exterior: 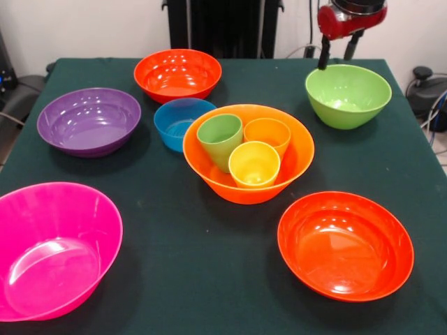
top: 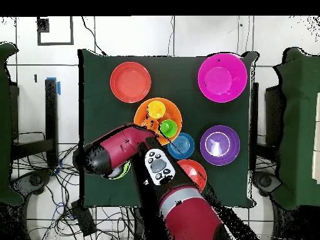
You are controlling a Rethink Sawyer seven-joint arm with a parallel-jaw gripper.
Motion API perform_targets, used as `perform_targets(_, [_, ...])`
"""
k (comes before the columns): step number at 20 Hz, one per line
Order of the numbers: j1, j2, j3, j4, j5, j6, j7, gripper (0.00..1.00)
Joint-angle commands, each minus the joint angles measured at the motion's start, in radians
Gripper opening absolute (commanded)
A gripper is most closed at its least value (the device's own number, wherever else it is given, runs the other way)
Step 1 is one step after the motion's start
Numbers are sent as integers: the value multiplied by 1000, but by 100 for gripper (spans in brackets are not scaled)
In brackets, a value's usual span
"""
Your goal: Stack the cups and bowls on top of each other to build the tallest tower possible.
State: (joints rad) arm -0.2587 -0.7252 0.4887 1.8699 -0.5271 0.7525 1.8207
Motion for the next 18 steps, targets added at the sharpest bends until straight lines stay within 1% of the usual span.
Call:
perform_targets(1, [23,45,58,-92,11,89,-87,100])
perform_targets(6, [37,51,63,-146,8,109,-89,100])
perform_targets(11, [45,84,75,-212,-36,56,-122,100])
perform_targets(14, [60,85,70,-240,-46,82,-133,100])
perform_targets(18, [70,76,67,-266,-56,92,-144,100])
